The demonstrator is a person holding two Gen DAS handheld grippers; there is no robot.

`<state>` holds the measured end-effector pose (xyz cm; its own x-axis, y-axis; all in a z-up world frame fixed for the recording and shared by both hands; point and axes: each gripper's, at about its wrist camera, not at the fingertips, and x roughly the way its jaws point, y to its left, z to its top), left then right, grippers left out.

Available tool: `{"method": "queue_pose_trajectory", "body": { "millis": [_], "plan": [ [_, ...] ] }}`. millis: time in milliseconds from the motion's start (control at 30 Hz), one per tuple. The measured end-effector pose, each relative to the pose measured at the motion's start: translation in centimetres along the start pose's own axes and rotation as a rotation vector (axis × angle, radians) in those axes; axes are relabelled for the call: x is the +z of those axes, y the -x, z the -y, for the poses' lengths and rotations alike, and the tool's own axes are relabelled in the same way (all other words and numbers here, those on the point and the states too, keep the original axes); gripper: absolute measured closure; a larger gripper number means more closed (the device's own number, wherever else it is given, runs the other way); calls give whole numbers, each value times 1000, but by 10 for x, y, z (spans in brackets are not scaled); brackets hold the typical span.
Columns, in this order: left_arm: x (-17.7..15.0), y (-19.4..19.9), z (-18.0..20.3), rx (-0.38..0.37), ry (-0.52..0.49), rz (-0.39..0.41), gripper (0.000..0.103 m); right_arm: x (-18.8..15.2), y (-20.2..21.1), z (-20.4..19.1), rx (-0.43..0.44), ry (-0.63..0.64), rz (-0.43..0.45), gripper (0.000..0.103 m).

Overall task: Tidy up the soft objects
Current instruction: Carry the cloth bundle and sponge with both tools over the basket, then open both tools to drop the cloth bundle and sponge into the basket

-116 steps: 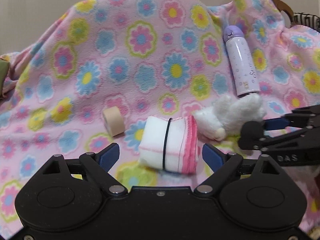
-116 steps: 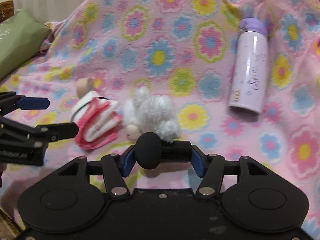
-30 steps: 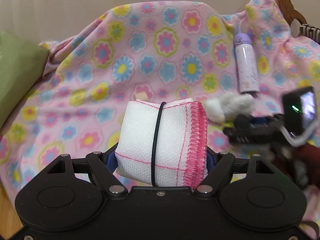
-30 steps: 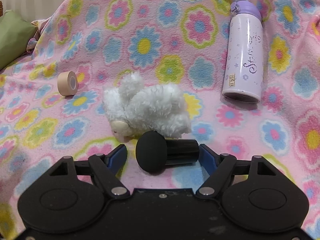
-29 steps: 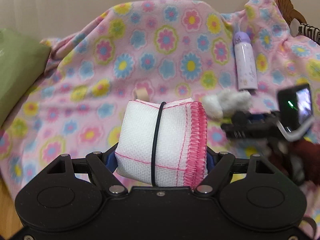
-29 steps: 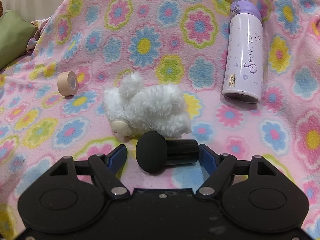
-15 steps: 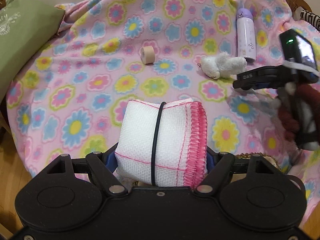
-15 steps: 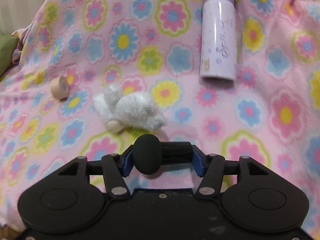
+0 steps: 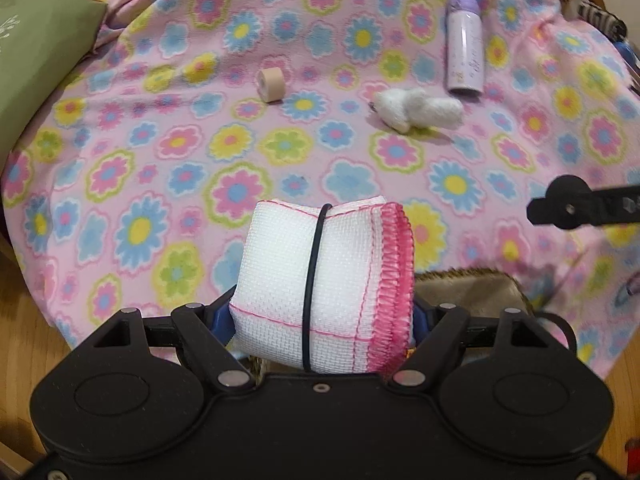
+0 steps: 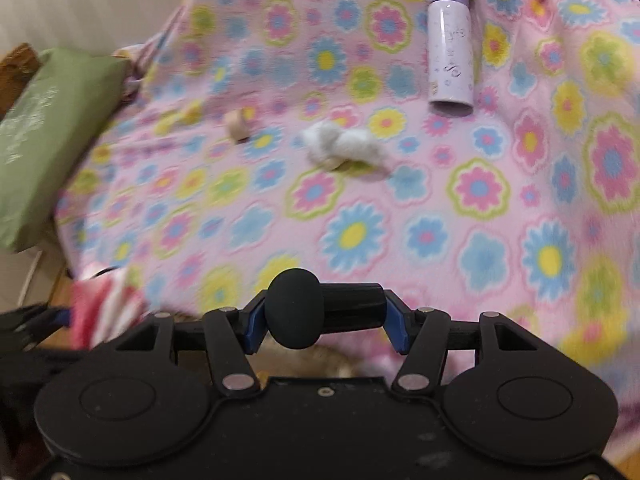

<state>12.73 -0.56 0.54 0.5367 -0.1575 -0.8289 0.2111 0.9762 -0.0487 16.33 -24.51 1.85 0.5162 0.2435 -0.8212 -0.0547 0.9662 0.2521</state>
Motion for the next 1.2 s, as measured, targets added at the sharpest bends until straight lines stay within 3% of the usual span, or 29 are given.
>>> {"method": "queue_pose_trajectory", "body": {
  "millis": [333,600,867,1200],
  "plan": [
    [-16,12,7,-84,-24,-147,29,-45,16,-12,26,-101,-144,45],
    [-37,4,15,-175,-34,-272,29,-47,13,-15,4,-113,-157,45],
    [-39,2,20,-214,-79,-293,28,-35,3,-21,21,-97,-147,45],
    [-37,8,21,-230,-90,-245,23,-30,4,-25,38,-94,-122,41]
  ]
}}
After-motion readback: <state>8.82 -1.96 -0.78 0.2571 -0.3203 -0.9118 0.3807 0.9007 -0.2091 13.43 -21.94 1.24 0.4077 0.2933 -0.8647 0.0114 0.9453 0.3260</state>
